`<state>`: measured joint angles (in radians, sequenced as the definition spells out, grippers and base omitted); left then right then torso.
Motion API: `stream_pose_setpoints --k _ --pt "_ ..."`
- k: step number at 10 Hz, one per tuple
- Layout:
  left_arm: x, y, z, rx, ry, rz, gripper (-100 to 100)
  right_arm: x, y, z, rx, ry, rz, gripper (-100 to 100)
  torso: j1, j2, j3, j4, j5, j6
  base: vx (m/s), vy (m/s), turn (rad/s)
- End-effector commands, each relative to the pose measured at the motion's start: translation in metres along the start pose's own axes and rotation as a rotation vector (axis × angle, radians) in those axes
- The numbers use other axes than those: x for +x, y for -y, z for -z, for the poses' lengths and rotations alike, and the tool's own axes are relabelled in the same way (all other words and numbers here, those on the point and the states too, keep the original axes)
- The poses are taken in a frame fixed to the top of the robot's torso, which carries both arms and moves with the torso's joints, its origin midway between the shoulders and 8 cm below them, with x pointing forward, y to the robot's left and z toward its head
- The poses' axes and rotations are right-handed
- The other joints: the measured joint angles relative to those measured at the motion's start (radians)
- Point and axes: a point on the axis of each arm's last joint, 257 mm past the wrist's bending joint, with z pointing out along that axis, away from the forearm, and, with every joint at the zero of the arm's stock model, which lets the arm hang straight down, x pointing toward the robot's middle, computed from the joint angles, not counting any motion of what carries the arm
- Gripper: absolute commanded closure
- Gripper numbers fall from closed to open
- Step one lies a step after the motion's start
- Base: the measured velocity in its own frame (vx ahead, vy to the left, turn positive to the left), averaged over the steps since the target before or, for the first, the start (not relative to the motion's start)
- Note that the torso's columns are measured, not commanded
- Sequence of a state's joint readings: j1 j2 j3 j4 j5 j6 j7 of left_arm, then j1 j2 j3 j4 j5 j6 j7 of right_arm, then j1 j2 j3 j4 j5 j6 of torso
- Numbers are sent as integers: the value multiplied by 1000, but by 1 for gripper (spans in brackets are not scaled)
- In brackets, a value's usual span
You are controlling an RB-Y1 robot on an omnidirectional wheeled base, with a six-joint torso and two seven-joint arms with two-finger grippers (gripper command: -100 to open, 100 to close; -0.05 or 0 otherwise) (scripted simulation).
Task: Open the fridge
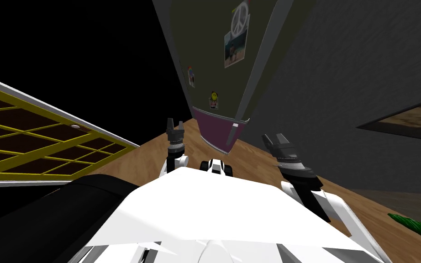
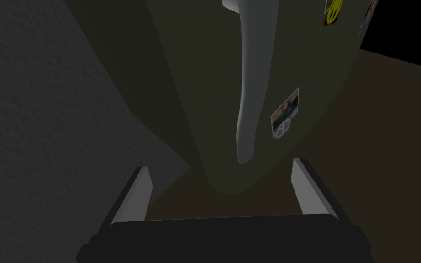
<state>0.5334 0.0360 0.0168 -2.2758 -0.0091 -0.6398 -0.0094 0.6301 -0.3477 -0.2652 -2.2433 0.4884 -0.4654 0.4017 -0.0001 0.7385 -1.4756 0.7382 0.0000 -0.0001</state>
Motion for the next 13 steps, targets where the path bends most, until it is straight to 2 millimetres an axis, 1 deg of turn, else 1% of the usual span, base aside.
stream_pose_setpoints --k 1,4,6,13 --pt "0 0 0 0 0 0 0 7 8 3 -6 -54 138 -100 -2 -1 -1 0 0 0 171 119 -119" --pt "0 0 0 0 0 0 0 14 19 7 -21 -118 309 -100 2 0 0 0 1 0 154 162 -139" --pt "0 0 0 0 0 0 0 18 28 10 -35 -164 436 -100 -1 -2 -1 -1 0 0 186 162 -138" --pt "0 0 0 0 0 0 0 27 70 21 -89 -314 895 -100 2 -1 -1 -1 1 0 168 195 -167"
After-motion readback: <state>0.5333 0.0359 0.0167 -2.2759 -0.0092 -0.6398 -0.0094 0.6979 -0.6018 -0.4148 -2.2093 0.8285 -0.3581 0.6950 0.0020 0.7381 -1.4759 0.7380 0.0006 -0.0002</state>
